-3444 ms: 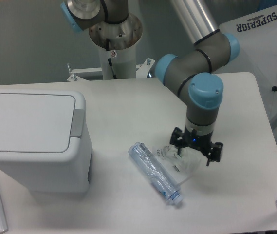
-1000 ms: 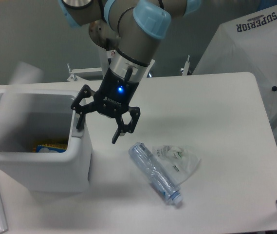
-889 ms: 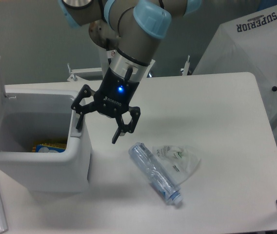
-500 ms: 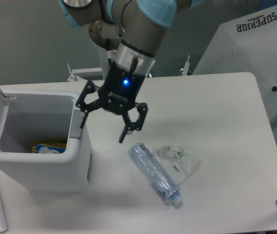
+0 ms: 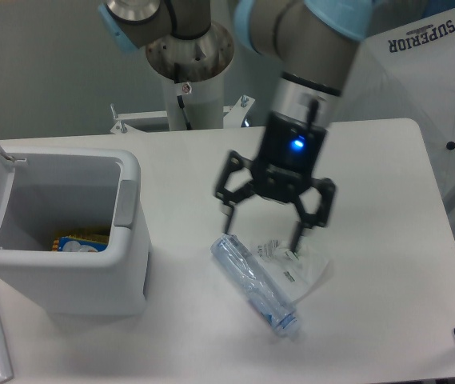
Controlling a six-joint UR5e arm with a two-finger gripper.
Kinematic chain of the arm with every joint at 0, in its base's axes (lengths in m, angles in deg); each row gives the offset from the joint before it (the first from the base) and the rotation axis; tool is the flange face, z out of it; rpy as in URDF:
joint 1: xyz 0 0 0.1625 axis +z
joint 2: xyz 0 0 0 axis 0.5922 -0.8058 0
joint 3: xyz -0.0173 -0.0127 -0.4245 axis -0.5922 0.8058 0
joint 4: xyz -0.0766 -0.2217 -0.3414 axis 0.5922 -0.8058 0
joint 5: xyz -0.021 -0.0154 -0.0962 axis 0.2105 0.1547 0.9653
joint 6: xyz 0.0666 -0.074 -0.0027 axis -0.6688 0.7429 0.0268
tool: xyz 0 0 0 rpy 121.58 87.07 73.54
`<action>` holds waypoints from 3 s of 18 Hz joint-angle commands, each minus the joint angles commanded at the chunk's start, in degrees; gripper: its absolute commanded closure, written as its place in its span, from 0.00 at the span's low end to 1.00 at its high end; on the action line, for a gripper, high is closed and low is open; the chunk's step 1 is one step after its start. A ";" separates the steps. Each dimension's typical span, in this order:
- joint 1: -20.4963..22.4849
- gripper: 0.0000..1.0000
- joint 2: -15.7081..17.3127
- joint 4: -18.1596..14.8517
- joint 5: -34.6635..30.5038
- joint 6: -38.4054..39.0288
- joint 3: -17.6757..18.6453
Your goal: Open the trash can
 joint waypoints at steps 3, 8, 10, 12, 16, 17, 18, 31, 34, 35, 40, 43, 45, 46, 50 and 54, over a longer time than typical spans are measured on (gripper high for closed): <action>1.23 0.00 -2.21 0.18 -2.83 -0.35 -0.54; 3.25 0.00 -5.10 -0.09 -7.05 -8.51 1.65; 3.25 0.00 -7.21 -0.17 -10.02 -9.84 2.10; 3.17 0.00 -7.92 -0.44 -13.28 -10.46 2.71; 3.25 0.00 -8.63 -0.44 -13.73 -15.27 6.48; 3.25 0.00 -8.28 -0.53 -14.00 -18.16 7.71; 3.51 0.00 -8.01 -0.61 -14.43 -20.54 9.46; -0.87 0.00 -4.84 0.35 -26.12 -44.46 18.97; -2.10 0.00 -5.73 1.05 -28.23 -45.44 19.24; -2.98 0.01 -5.90 1.14 -28.50 -45.96 19.15; -3.95 0.05 -7.75 2.37 -28.68 -48.16 19.15; -4.66 0.08 -8.45 2.37 -28.85 -48.16 18.80; -4.74 0.07 -9.07 2.37 -28.94 -48.08 18.71; -4.92 0.07 -9.07 2.37 -28.94 -48.16 18.71; -4.92 0.01 -8.72 2.37 -28.85 -48.16 18.36; -4.22 0.00 -6.27 1.93 -28.24 -47.64 17.04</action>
